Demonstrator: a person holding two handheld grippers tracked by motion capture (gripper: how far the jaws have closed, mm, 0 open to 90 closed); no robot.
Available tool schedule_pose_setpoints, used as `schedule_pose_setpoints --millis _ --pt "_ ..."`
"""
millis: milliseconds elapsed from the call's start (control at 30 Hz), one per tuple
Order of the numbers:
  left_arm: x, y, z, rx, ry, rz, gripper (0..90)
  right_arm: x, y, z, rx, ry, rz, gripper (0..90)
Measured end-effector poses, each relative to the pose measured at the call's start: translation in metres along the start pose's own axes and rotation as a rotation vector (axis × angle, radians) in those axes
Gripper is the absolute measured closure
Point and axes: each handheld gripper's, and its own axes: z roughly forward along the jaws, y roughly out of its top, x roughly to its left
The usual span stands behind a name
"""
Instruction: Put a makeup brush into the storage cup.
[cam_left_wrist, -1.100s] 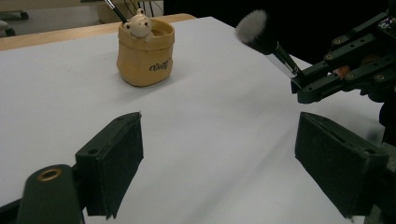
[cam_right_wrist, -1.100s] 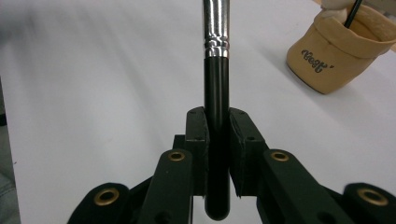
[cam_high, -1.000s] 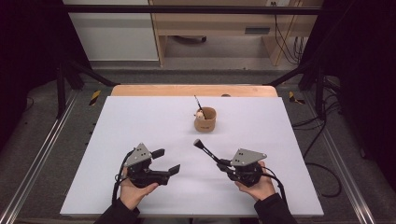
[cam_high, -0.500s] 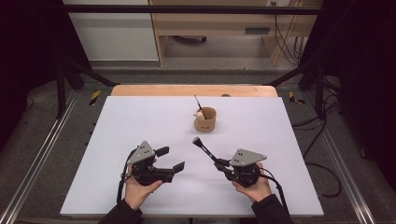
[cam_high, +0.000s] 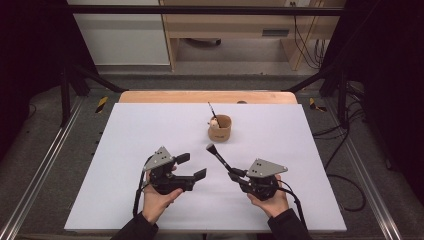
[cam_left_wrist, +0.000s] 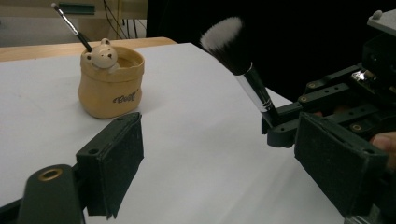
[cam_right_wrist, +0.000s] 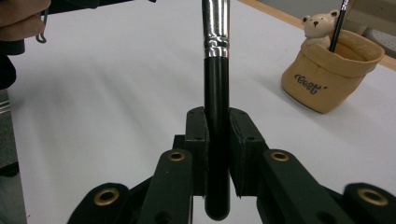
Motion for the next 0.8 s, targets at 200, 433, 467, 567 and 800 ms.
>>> schedule_pose_setpoints --millis 200,433,467,567,800 --pt "-0.005 0.004 0.007 -0.011 -0.014 -0.003 15.2 0.001 0.002 -0.002 -0.019 -0.002 0.005 79.7" --pt "-0.008 0.007 0.013 -0.026 -0.021 -0.015 15.5 0.002 0.003 -0.001 -0.028 0.000 0.009 79.7" --pt "-0.008 0.007 0.014 -0.027 -0.021 -0.015 15.6 0.002 0.003 -0.001 -0.029 0.002 0.009 79.7" --pt "-0.009 0.008 0.017 -0.035 -0.029 -0.024 16.1 0.004 0.004 -0.001 -0.035 0.005 0.010 79.7" --pt "-0.011 0.009 0.023 -0.050 -0.043 -0.048 17.7 0.005 0.006 -0.001 -0.043 0.006 0.008 79.7"
